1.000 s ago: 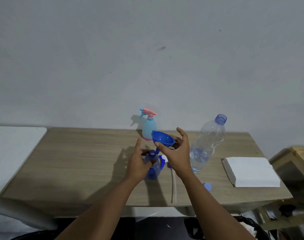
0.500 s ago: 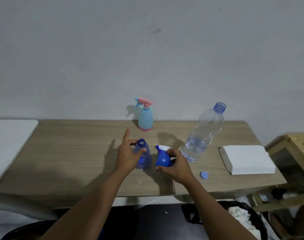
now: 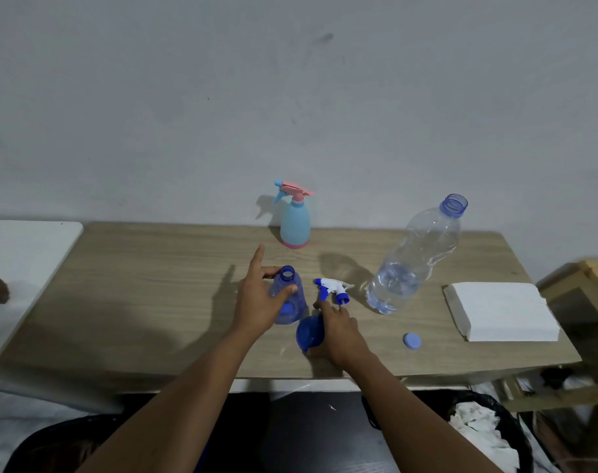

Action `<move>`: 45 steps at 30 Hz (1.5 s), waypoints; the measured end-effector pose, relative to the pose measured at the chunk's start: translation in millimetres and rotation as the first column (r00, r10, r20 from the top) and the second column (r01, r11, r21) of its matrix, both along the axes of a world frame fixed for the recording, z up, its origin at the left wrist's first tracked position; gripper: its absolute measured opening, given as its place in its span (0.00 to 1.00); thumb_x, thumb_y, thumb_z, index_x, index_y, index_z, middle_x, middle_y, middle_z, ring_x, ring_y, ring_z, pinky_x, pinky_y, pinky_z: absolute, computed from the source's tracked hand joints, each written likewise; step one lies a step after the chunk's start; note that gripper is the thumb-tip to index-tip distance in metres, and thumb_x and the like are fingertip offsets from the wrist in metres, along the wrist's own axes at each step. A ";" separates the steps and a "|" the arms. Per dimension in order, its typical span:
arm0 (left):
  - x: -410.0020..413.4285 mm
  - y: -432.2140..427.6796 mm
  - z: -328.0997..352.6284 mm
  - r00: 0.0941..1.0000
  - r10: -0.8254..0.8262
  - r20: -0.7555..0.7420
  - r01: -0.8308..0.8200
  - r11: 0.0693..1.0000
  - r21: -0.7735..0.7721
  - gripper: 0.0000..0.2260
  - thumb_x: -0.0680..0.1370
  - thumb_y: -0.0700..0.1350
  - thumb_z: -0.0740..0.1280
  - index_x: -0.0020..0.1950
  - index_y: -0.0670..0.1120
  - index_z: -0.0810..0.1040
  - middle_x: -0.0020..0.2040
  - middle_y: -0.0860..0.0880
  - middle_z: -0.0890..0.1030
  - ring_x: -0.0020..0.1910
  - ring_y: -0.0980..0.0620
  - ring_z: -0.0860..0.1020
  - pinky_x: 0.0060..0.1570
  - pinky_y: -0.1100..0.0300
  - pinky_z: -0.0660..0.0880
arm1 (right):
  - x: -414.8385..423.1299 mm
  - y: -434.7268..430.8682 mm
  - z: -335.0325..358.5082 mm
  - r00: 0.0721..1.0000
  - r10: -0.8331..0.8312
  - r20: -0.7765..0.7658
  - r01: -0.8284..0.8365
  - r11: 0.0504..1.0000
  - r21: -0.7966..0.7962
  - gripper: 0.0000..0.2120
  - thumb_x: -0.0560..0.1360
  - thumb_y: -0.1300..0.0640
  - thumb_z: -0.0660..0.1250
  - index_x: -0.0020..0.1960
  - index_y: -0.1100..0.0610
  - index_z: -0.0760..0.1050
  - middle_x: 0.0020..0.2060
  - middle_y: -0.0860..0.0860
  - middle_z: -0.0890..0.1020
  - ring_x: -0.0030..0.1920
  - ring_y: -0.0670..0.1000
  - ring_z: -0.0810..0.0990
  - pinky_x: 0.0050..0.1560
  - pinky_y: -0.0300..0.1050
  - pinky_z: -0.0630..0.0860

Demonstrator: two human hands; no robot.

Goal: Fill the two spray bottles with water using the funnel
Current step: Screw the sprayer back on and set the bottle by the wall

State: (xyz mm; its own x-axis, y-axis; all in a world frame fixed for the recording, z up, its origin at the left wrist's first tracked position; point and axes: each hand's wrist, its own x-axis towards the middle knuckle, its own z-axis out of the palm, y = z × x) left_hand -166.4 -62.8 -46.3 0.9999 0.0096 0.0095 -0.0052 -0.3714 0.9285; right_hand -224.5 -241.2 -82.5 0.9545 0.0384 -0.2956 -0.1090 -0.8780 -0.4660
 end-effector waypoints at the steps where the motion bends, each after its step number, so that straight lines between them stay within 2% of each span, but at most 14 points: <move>1: -0.1 0.3 -0.1 1.000 0.001 0.000 -0.001 1.000 0.000 0.46 0.69 0.45 0.80 0.80 0.52 0.56 0.52 0.60 0.81 0.57 0.56 0.79 0.60 0.49 0.78 | -0.4 0.1 -1.5 1.000 -0.008 0.005 0.008 1.000 0.021 0.45 0.62 0.47 0.81 0.72 0.49 0.61 0.65 0.51 0.75 0.66 0.54 0.70 0.64 0.52 0.68; 6: -1.5 0.4 0.8 1.000 -0.004 0.002 0.004 1.000 -0.021 0.45 0.69 0.43 0.80 0.80 0.51 0.58 0.50 0.62 0.80 0.54 0.57 0.80 0.57 0.49 0.80 | -10.7 -9.9 8.2 0.997 -0.072 0.028 0.065 0.975 0.213 0.48 0.54 0.35 0.82 0.69 0.44 0.64 0.63 0.42 0.71 0.62 0.46 0.69 0.64 0.46 0.70; 8: -1.8 0.8 1.2 1.000 -0.003 0.001 0.003 1.000 -0.030 0.44 0.69 0.42 0.80 0.79 0.51 0.59 0.50 0.63 0.79 0.54 0.58 0.80 0.56 0.52 0.80 | -15.7 -19.9 12.7 0.971 -0.202 0.129 0.142 0.919 0.369 0.39 0.58 0.31 0.78 0.64 0.42 0.68 0.59 0.38 0.73 0.58 0.41 0.72 0.58 0.39 0.73; 10: -2.5 0.9 1.6 1.000 -0.005 0.001 0.005 1.000 -0.029 0.44 0.70 0.42 0.80 0.79 0.51 0.59 0.50 0.64 0.79 0.54 0.57 0.80 0.55 0.54 0.80 | -11.7 -27.7 13.8 0.911 -0.363 0.196 0.243 0.856 0.455 0.22 0.71 0.36 0.71 0.59 0.46 0.73 0.53 0.41 0.76 0.54 0.41 0.75 0.52 0.39 0.75; 12: -2.8 1.1 1.7 1.000 -0.010 -0.002 0.010 0.999 -0.038 0.43 0.70 0.42 0.80 0.79 0.52 0.59 0.51 0.64 0.79 0.54 0.59 0.80 0.56 0.52 0.80 | 4.2 -31.9 12.9 0.876 -0.438 0.202 0.341 0.858 0.383 0.11 0.80 0.47 0.64 0.56 0.53 0.76 0.50 0.47 0.78 0.51 0.46 0.77 0.49 0.43 0.75; 14: -3.5 1.1 2.3 1.000 -0.012 -0.013 0.012 0.999 -0.043 0.43 0.70 0.42 0.80 0.79 0.52 0.60 0.51 0.64 0.79 0.53 0.61 0.79 0.57 0.51 0.80 | 22.6 -32.5 8.7 0.885 -0.450 0.118 0.409 0.874 0.263 0.08 0.81 0.55 0.61 0.53 0.58 0.76 0.49 0.54 0.80 0.44 0.48 0.77 0.41 0.41 0.71; 17: -4.2 0.1 4.6 1.000 -0.007 -0.027 0.005 0.998 -0.058 0.43 0.69 0.42 0.80 0.78 0.53 0.60 0.51 0.62 0.80 0.53 0.65 0.79 0.58 0.52 0.79 | 39.1 -28.4 -0.8 0.868 -0.495 -0.049 0.494 0.846 0.200 0.05 0.81 0.55 0.63 0.52 0.57 0.73 0.40 0.50 0.78 0.37 0.44 0.74 0.34 0.39 0.68; 22: -2.2 0.5 2.2 0.999 -0.009 -0.041 0.006 0.998 -0.061 0.43 0.69 0.43 0.80 0.78 0.54 0.60 0.52 0.61 0.81 0.54 0.62 0.79 0.57 0.53 0.79 | 49.1 -19.7 -0.1 0.820 -0.564 -0.098 0.569 0.782 0.254 0.05 0.79 0.61 0.63 0.45 0.60 0.75 0.33 0.50 0.77 0.34 0.48 0.75 0.33 0.42 0.72; 27: -1.5 1.7 -1.2 1.000 -0.004 -0.017 0.002 0.997 -0.075 0.41 0.68 0.42 0.80 0.77 0.52 0.63 0.52 0.60 0.80 0.54 0.58 0.80 0.54 0.58 0.79 | 50.0 -17.6 29.2 0.793 -0.593 0.139 0.495 0.761 0.420 0.07 0.78 0.58 0.66 0.46 0.61 0.77 0.35 0.54 0.80 0.37 0.52 0.78 0.38 0.44 0.69; 30: -0.6 2.3 -1.7 1.000 -0.002 -0.004 0.001 0.997 -0.078 0.33 0.68 0.41 0.80 0.69 0.53 0.70 0.52 0.59 0.80 0.53 0.59 0.80 0.50 0.67 0.76 | 53.8 -10.0 76.4 0.735 -0.640 0.224 0.400 0.676 0.619 0.11 0.78 0.55 0.69 0.59 0.58 0.80 0.43 0.50 0.83 0.39 0.43 0.79 0.45 0.40 0.74; 34: 0.6 3.0 -2.8 1.000 -0.005 0.011 0.005 0.998 -0.056 0.21 0.69 0.41 0.79 0.54 0.60 0.78 0.51 0.58 0.83 0.53 0.56 0.81 0.51 0.59 0.78 | 51.5 8.6 142.9 0.711 -0.600 0.367 0.138 0.630 0.764 0.10 0.77 0.58 0.70 0.58 0.52 0.81 0.46 0.45 0.85 0.43 0.42 0.81 0.44 0.34 0.77; 38: -0.9 0.3 2.9 0.997 -0.022 -0.072 0.014 0.993 -0.115 0.16 0.72 0.41 0.76 0.48 0.62 0.79 0.45 0.57 0.84 0.49 0.52 0.84 0.48 0.62 0.78 | 49.0 26.2 170.4 0.691 -0.567 0.448 -0.007 0.614 0.789 0.14 0.77 0.59 0.71 0.62 0.56 0.79 0.48 0.50 0.85 0.46 0.46 0.82 0.45 0.36 0.78; 41: -3.1 -0.1 9.1 0.997 -0.036 -0.065 0.031 0.996 -0.080 0.14 0.73 0.44 0.76 0.50 0.61 0.79 0.47 0.59 0.83 0.49 0.58 0.81 0.44 0.70 0.75 | 50.5 34.1 171.8 0.691 -0.531 0.491 -0.043 0.647 0.761 0.14 0.77 0.59 0.71 0.62 0.54 0.79 0.49 0.50 0.85 0.47 0.48 0.82 0.47 0.41 0.80; 45: -4.0 -0.4 11.2 0.994 -0.036 -0.100 0.027 0.996 -0.086 0.14 0.72 0.44 0.77 0.53 0.57 0.79 0.50 0.58 0.82 0.50 0.59 0.79 0.47 0.68 0.75 | 51.5 38.2 168.1 0.680 -0.486 0.549 -0.080 0.696 0.714 0.15 0.77 0.60 0.72 0.62 0.52 0.78 0.50 0.48 0.84 0.48 0.46 0.82 0.47 0.39 0.79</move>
